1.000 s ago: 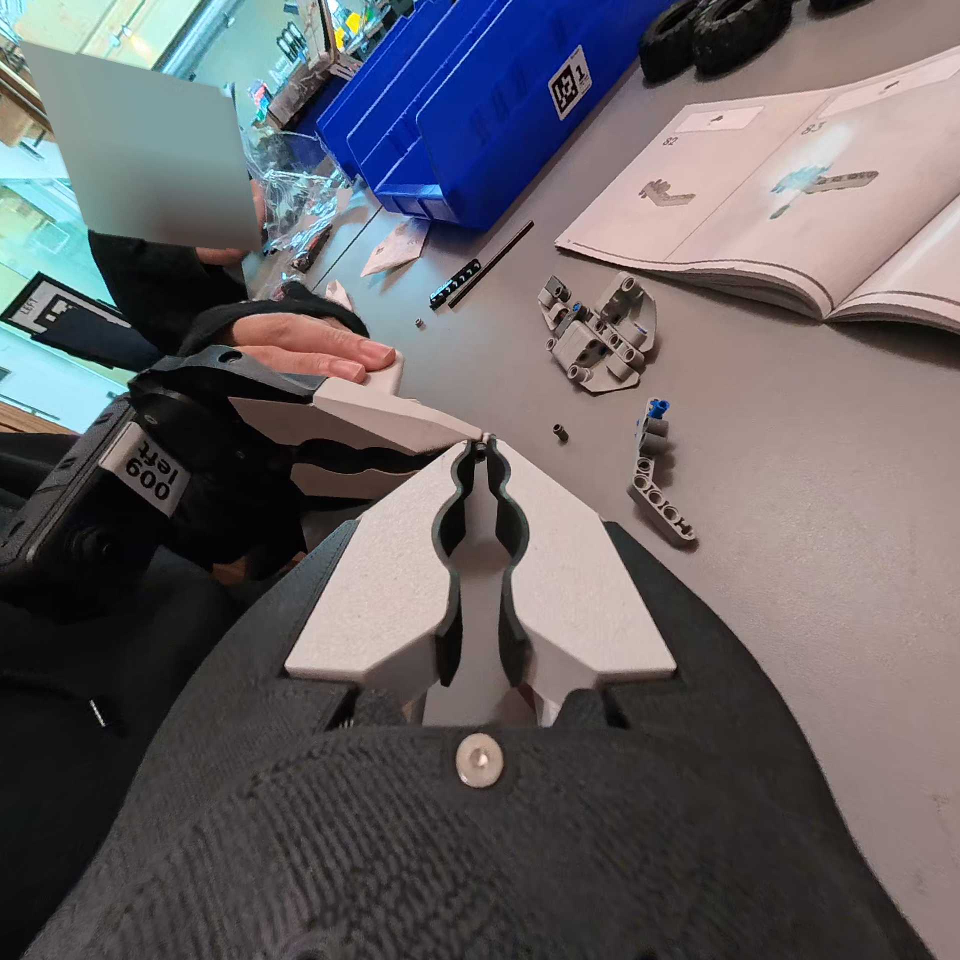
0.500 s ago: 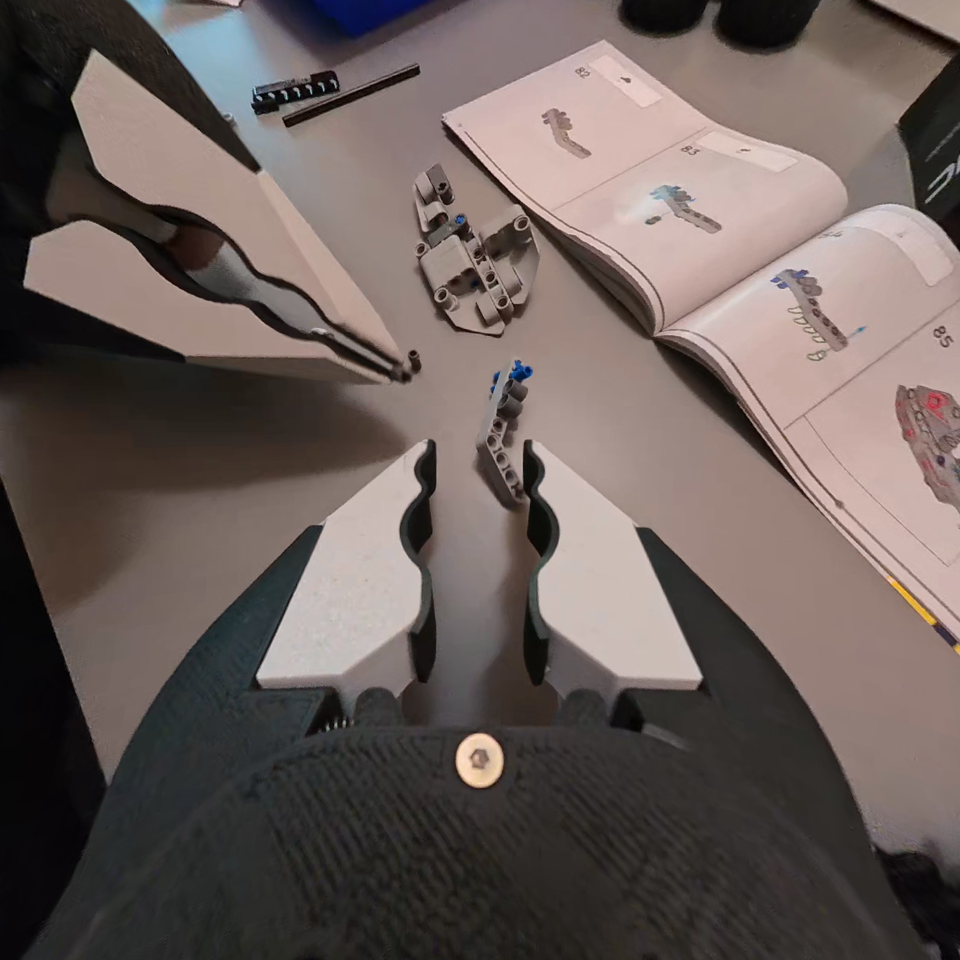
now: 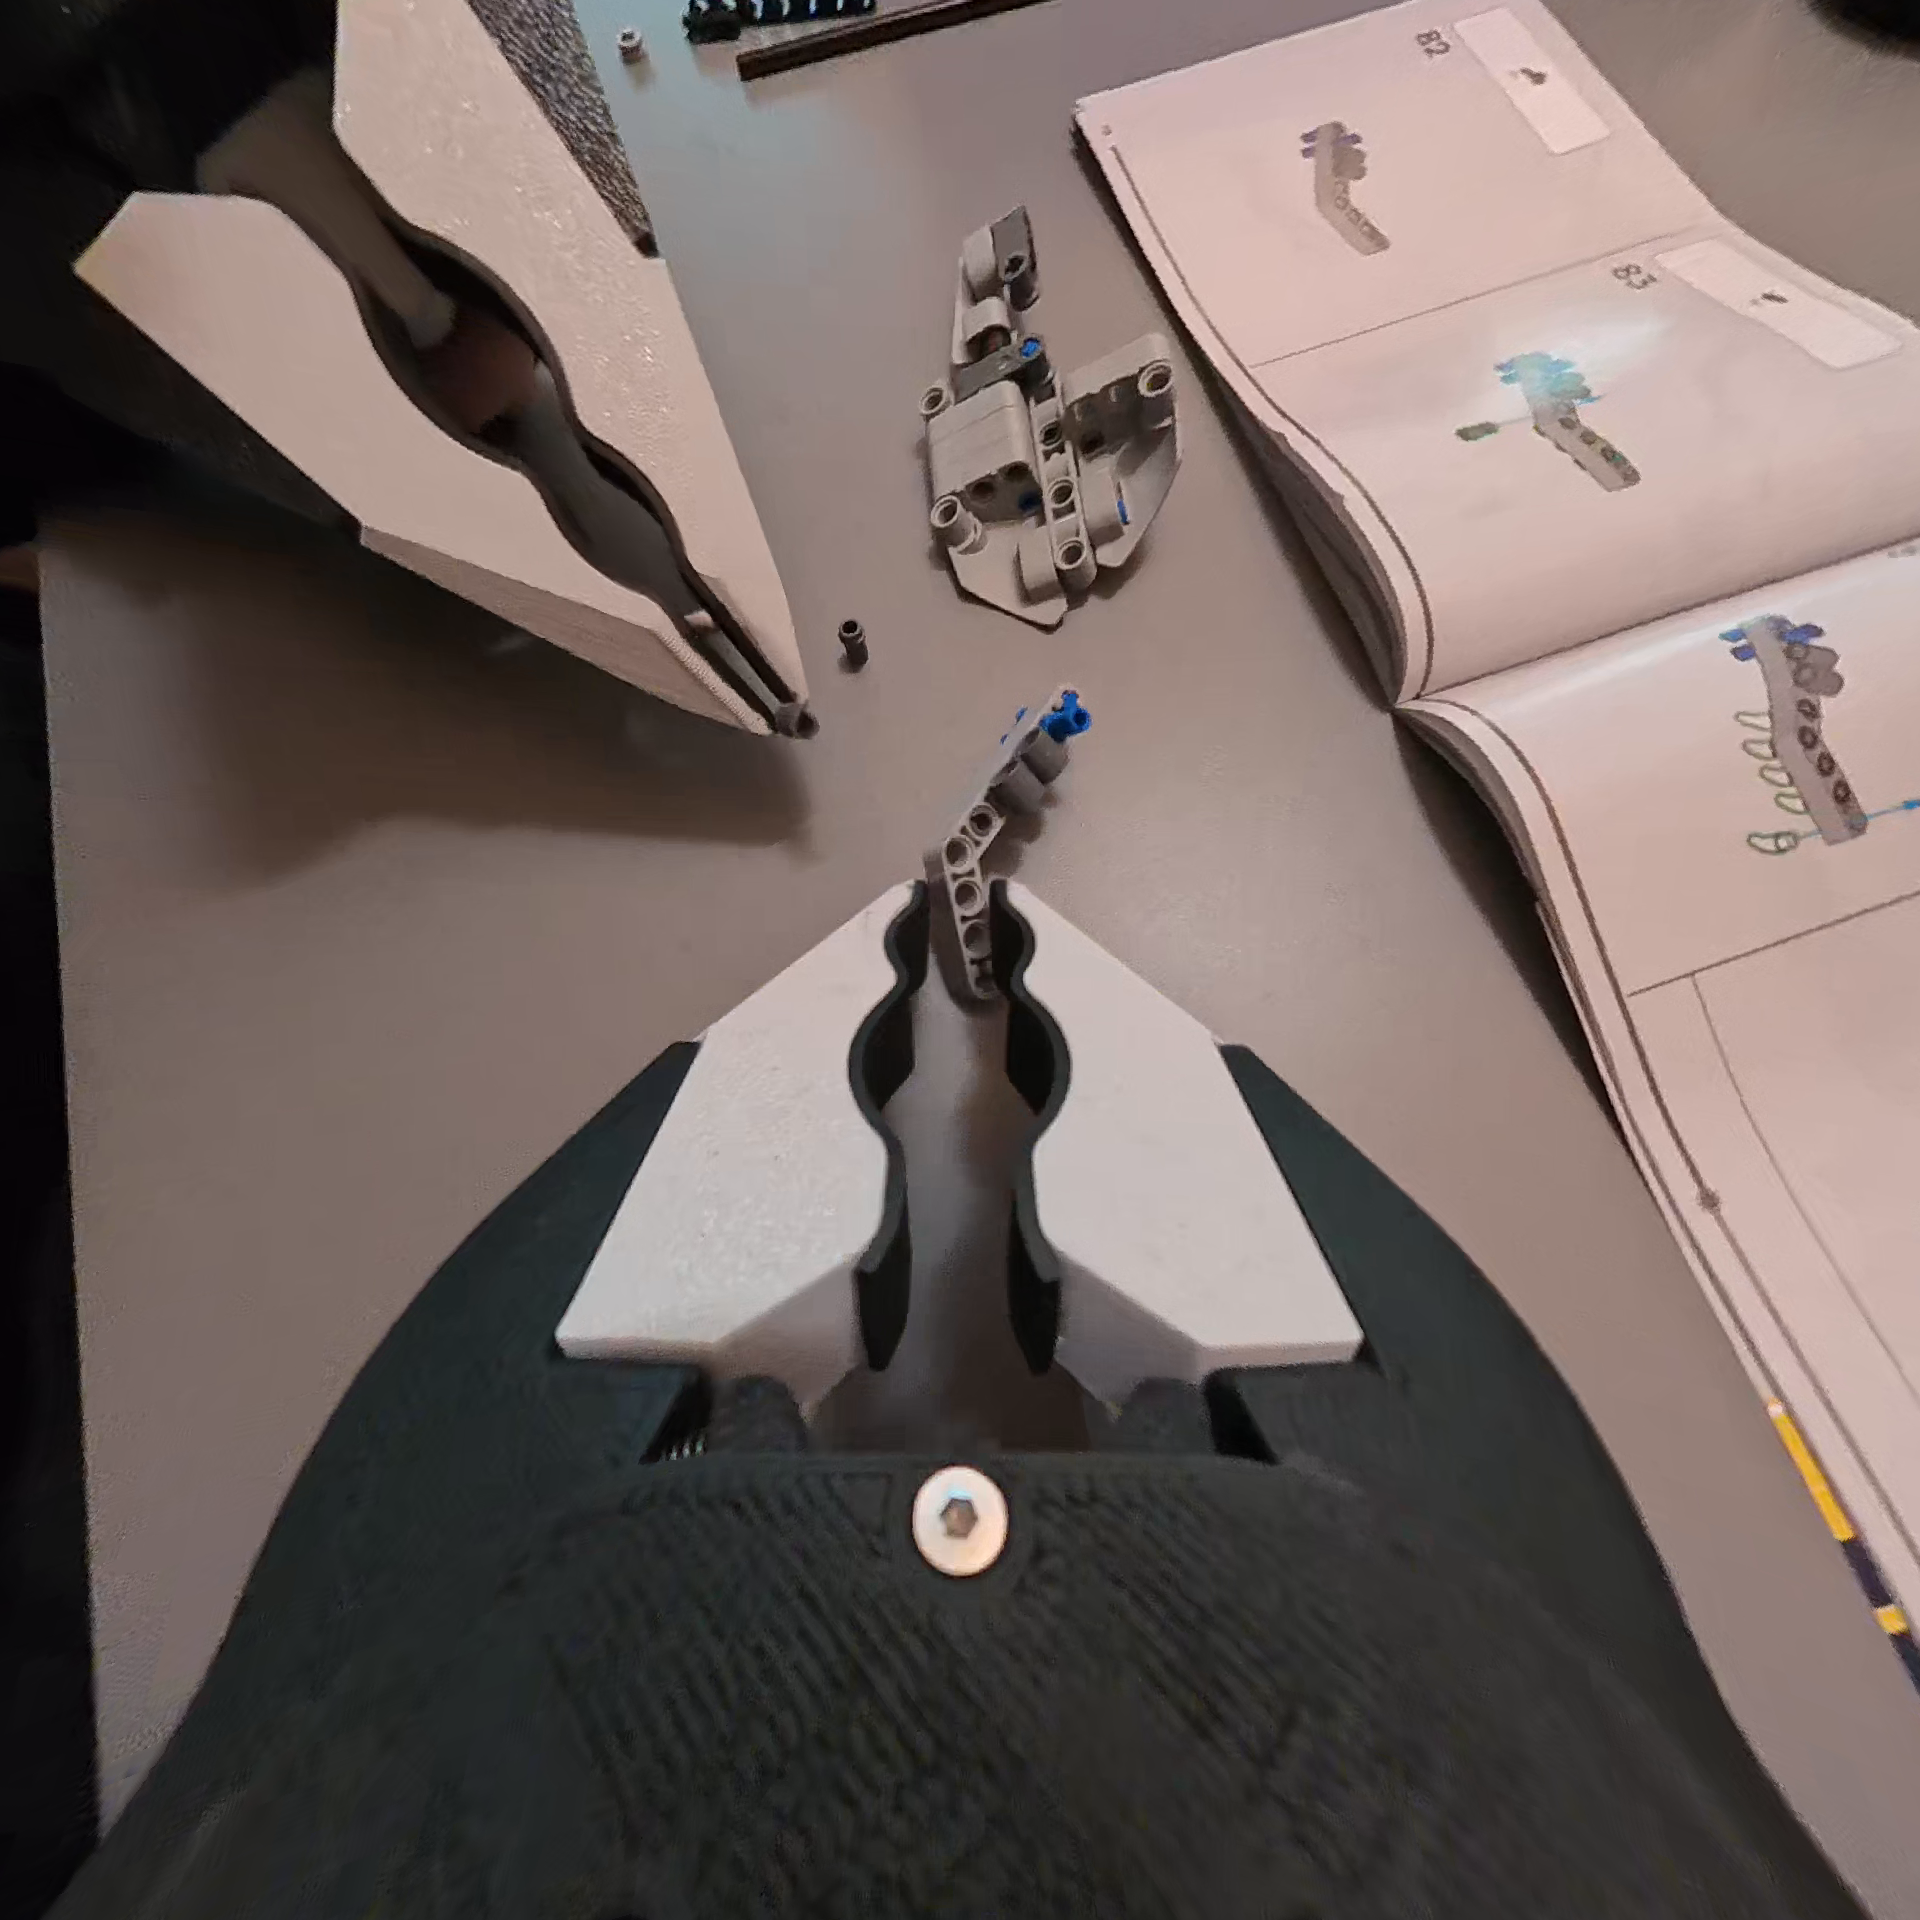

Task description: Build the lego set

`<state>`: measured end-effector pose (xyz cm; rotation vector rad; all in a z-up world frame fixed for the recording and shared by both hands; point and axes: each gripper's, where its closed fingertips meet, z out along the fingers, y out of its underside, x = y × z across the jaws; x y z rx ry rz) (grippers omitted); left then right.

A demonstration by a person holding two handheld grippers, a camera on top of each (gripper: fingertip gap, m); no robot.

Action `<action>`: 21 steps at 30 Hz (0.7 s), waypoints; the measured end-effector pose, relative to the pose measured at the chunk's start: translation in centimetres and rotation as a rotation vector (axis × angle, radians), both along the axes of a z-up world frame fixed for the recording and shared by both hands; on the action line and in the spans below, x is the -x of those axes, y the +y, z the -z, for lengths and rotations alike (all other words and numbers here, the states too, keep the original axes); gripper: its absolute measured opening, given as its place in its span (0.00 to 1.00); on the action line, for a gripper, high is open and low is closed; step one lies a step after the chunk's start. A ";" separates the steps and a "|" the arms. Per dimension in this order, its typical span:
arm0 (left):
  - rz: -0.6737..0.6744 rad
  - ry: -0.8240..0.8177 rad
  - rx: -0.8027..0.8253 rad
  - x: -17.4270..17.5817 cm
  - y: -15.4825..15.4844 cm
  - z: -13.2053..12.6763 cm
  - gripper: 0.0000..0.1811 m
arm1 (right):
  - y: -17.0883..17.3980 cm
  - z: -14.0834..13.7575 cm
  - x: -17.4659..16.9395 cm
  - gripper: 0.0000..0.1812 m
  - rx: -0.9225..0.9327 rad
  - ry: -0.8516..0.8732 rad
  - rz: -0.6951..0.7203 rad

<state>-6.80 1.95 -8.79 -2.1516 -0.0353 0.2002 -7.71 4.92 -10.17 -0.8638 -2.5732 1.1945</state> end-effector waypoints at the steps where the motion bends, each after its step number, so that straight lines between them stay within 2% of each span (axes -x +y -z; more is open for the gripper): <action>1: 0.005 0.003 0.011 -0.1 0.0 0.2 0.00 | -0.1 0.0 0.0 0.05 0.000 0.009 -0.010; 8: 0.011 0.008 0.057 0.0 0.2 0.8 0.00 | -1.1 -0.2 -0.2 0.10 0.050 0.037 -0.067; 10: 0.009 0.000 0.060 0.0 0.1 0.9 0.00 | -1.1 -0.3 -0.2 0.04 0.056 0.036 -0.069; 17: -0.014 -0.030 0.056 0.4 0.2 0.9 0.00 | -1.2 -0.3 -0.3 0.04 0.108 -0.016 -0.026; 21: -0.011 0.006 0.057 0.3 0.3 0.8 0.00 | -1.5 -0.4 -0.6 0.03 0.172 -0.089 0.080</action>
